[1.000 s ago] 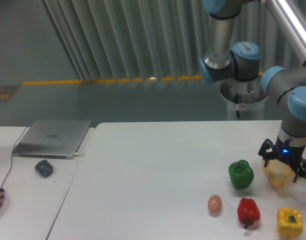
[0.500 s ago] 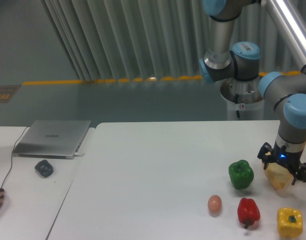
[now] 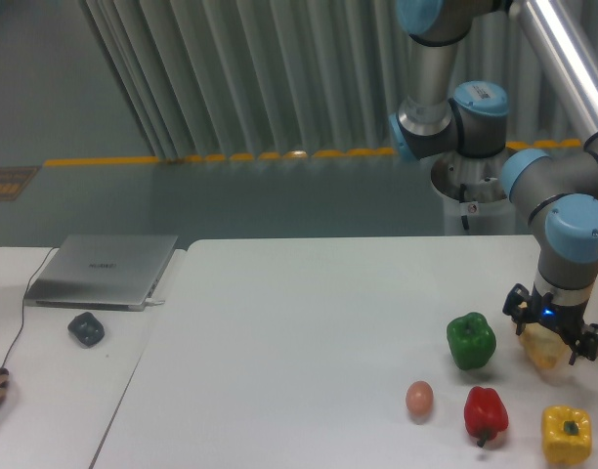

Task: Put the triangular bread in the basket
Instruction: 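Lift the gripped bread slice up off the table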

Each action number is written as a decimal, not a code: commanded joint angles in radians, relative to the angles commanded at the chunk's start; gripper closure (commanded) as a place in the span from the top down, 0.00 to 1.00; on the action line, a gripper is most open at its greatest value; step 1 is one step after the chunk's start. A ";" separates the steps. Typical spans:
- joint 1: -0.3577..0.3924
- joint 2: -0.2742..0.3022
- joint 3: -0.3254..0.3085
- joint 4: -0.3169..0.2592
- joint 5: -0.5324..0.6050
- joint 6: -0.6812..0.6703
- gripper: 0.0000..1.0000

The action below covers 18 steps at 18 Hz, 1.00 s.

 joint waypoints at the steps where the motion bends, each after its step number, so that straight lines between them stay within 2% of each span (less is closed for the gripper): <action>1: 0.000 0.000 0.000 0.000 0.000 -0.002 0.74; 4: -0.003 0.000 -0.002 -0.002 0.002 -0.002 0.65; 5: -0.006 0.001 0.000 -0.003 0.003 -0.002 0.57; 7: -0.006 0.006 0.008 -0.005 0.005 -0.002 0.33; 9: -0.006 0.011 0.009 -0.006 0.018 0.003 0.33; 11: -0.006 0.012 0.012 -0.011 0.035 0.003 0.26; 12: -0.006 0.011 0.017 -0.012 0.037 0.002 0.18; 14: -0.006 0.012 0.028 -0.015 0.037 0.003 0.18; 15: -0.006 0.014 0.040 -0.020 0.037 0.002 0.14; 18: -0.005 0.017 0.086 -0.080 0.040 0.006 0.14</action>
